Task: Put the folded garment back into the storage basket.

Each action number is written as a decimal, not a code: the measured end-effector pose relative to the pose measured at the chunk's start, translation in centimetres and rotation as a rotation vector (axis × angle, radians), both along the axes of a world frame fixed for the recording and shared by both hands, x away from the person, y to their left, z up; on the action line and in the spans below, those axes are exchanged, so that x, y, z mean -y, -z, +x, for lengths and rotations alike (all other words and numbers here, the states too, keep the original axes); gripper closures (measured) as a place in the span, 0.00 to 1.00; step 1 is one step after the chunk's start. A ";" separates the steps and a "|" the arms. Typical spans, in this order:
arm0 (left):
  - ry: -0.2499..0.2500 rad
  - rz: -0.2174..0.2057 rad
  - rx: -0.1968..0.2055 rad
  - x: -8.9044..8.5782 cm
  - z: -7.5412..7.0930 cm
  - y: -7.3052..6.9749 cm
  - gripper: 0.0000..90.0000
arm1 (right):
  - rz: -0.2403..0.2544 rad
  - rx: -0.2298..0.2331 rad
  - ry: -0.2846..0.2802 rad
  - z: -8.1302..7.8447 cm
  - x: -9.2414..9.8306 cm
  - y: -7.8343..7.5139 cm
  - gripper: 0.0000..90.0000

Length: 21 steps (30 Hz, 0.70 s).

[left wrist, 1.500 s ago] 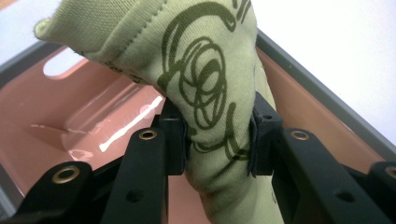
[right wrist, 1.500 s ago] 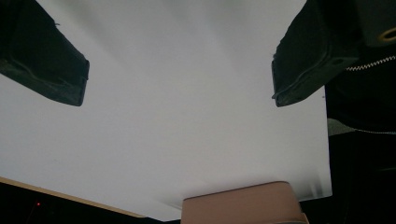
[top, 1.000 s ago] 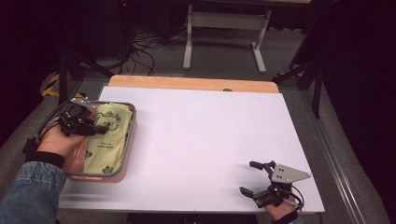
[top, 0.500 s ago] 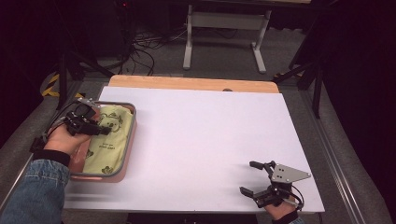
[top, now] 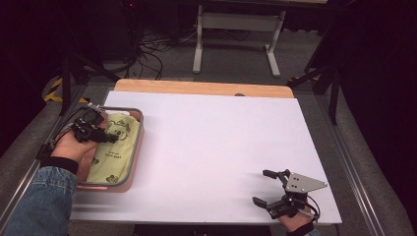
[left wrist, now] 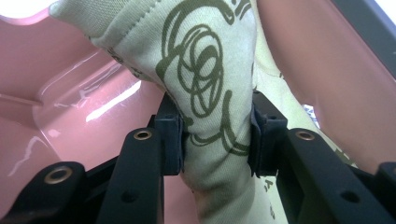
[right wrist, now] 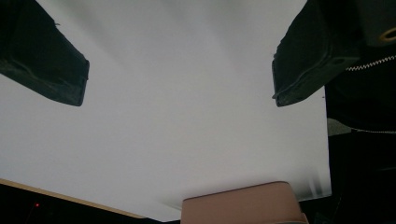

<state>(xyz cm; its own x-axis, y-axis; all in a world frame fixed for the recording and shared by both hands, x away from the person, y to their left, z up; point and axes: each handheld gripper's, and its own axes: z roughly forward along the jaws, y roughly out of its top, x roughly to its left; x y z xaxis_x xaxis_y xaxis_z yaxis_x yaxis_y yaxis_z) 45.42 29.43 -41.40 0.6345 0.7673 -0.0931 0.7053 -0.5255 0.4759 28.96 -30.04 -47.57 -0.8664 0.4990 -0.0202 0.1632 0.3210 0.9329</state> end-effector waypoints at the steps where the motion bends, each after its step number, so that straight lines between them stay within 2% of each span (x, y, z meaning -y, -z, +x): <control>1: -0.001 0.001 -0.001 0.0 0.0 0.0 0.70 | -0.001 -0.001 0.000 0.0 0.0 0.0 0.05; 6: -0.004 0.001 -0.001 -0.1 0.0 0.1 0.68 | -0.001 0.000 0.000 0.0 0.0 0.0 0.05; 10: -0.003 0.012 0.002 0.0 0.0 0.2 0.62 | -0.002 0.001 0.001 0.0 0.0 0.0 0.05; 11: -0.004 0.011 -0.003 0.0 -0.1 0.2 0.56 | 0.000 0.000 -0.001 0.0 0.0 0.0 0.05; 13: -0.006 0.017 -0.010 0.1 0.0 0.4 0.54 | 0.000 0.001 0.000 0.0 0.0 0.0 0.05; 17: 0.002 0.043 -0.036 0.2 0.2 0.9 0.40 | 0.001 0.000 -0.002 0.0 0.0 0.0 0.05; 18: 0.001 0.031 -0.048 0.2 0.3 1.1 0.37 | 0.001 0.000 -0.003 0.0 0.0 0.0 0.05; 21: 0.000 0.034 -0.050 0.3 0.4 1.1 0.37 | 0.001 -0.002 -0.006 0.0 -0.1 0.0 0.05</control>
<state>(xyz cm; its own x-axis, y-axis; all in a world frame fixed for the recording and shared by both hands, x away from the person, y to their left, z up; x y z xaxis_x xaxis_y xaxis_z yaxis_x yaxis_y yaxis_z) 45.81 29.13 -42.51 0.6299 0.7704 -0.0982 0.7276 -0.5412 0.4216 28.92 -29.99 -47.56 -0.8696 0.4934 -0.0177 0.1630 0.3209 0.9330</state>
